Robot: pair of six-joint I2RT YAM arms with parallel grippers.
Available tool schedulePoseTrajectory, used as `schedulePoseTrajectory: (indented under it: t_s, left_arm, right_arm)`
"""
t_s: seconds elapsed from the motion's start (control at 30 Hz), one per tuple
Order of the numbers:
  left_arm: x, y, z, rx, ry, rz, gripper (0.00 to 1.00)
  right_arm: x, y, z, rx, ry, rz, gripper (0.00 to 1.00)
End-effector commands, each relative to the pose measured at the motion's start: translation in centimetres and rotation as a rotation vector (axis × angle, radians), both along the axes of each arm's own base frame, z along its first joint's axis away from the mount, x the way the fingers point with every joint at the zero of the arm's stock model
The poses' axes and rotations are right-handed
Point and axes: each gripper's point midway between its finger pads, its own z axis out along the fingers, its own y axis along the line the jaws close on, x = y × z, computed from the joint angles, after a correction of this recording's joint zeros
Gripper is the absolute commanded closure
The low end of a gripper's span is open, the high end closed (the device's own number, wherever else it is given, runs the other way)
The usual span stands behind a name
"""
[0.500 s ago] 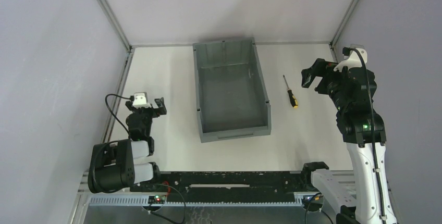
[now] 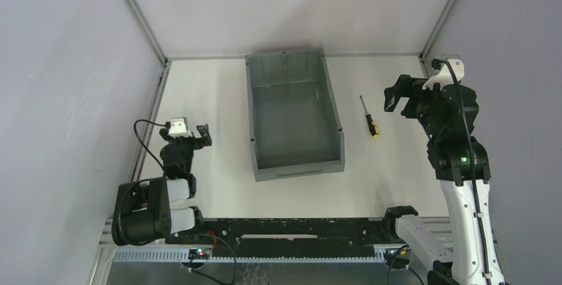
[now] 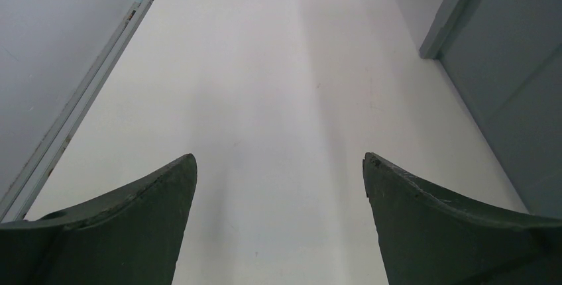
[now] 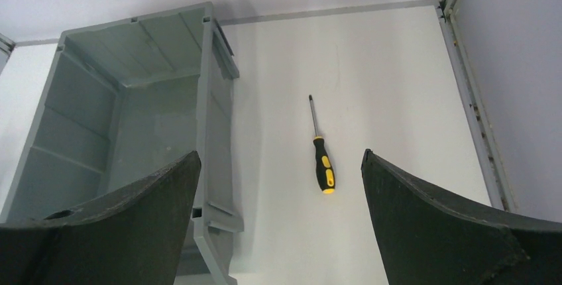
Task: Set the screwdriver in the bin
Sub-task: Pick up the screwdriver from the center of the board.
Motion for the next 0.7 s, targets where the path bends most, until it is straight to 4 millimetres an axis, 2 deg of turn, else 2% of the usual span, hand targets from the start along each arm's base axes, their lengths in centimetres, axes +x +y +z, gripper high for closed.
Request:
schedulePoseTrajectory:
  t_s: [0.0, 0.27, 0.67]
  left_arm:
    - [1.1, 0.1, 2.9, 0.003, -0.09, 0.001, 0.0]
    - [1.1, 0.1, 3.0, 0.004, -0.092, 0.002, 0.0]
    - [1.1, 0.1, 3.0, 0.004, -0.091, 0.003, 0.0]
  right_arm:
    - [0.8, -0.2, 1.8, -0.061, -0.039, 0.014, 0.0]
    - [2.7, -0.2, 3.1, -0.098, -0.023, 0.025, 0.0]
    - [6.8, -0.5, 1.3, -0.115, 0.13, 0.003, 0.01]
